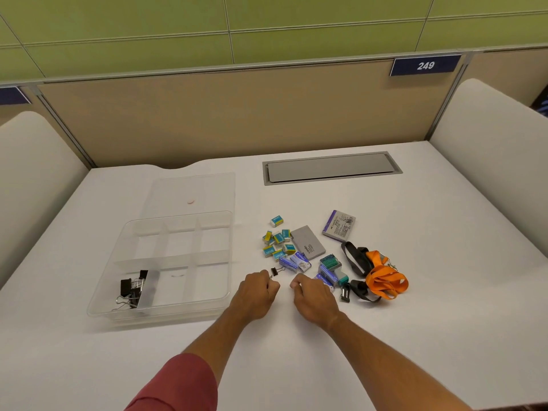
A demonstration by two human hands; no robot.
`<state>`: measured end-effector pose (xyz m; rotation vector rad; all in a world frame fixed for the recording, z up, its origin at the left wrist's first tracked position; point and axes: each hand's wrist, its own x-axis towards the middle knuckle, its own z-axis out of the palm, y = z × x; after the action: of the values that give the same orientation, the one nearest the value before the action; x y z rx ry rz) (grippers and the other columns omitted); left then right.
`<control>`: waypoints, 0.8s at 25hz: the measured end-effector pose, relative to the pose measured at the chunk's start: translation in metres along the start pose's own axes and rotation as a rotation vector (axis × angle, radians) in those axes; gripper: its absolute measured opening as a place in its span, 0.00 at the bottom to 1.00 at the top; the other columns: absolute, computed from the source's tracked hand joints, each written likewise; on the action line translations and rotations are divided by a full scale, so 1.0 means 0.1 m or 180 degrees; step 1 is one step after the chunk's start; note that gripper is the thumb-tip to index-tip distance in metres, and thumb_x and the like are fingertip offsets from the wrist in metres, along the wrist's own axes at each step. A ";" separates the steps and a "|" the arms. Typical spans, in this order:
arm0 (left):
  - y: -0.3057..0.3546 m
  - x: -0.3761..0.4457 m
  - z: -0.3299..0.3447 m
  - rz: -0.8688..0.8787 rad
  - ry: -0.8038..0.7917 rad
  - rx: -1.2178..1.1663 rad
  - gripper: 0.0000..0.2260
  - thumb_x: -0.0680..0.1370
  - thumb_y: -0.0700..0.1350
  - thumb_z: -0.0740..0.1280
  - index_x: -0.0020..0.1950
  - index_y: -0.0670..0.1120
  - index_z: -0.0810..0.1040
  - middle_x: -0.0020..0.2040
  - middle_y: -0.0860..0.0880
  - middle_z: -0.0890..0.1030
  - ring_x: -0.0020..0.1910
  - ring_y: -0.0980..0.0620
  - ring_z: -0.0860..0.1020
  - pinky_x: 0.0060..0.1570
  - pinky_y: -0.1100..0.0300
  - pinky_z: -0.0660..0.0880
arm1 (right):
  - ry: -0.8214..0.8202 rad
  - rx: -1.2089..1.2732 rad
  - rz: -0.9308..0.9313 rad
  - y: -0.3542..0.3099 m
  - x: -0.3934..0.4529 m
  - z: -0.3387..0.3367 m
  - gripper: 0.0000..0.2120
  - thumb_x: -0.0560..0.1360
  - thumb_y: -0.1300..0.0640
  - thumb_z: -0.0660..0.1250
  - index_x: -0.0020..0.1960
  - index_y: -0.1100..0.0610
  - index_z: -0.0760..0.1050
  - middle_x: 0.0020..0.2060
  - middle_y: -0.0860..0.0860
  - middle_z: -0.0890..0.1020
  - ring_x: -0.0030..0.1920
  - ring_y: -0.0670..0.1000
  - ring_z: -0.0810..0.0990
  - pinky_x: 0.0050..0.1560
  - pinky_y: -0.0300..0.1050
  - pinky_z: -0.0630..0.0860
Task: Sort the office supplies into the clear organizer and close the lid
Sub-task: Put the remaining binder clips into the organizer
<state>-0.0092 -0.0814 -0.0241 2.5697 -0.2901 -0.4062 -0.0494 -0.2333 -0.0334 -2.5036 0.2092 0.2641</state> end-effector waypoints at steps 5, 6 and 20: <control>0.03 -0.01 -0.07 0.0000 0.0113 -0.0095 0.14 0.81 0.46 0.55 0.35 0.47 0.62 0.33 0.47 0.71 0.34 0.49 0.68 0.33 0.55 0.62 | 0.0115 0.0044 0.0045 -0.07 0.06 0.00 0.13 0.81 0.49 0.56 0.55 0.55 0.74 0.45 0.54 0.82 0.46 0.52 0.79 0.46 0.45 0.73; 0.02 -0.01 -0.08 0.0004 0.0143 -0.0131 0.14 0.82 0.46 0.54 0.36 0.46 0.64 0.35 0.45 0.73 0.35 0.47 0.70 0.35 0.54 0.64 | 0.0139 0.0038 0.0022 -0.10 0.09 0.00 0.13 0.81 0.49 0.55 0.55 0.54 0.74 0.45 0.54 0.82 0.46 0.52 0.79 0.46 0.47 0.74; 0.04 0.00 -0.48 -0.1752 -0.0242 -0.4056 0.10 0.79 0.43 0.56 0.45 0.42 0.74 0.37 0.40 0.84 0.37 0.43 0.84 0.33 0.58 0.78 | -0.0444 -0.1215 -0.0257 -0.44 0.46 0.12 0.24 0.74 0.59 0.62 0.70 0.52 0.64 0.60 0.55 0.77 0.59 0.59 0.77 0.53 0.53 0.75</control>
<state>0.0064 -0.0628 0.0170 1.3251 0.5256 -0.6134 0.0027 -0.1951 -0.0289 -2.8464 -0.0014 0.4826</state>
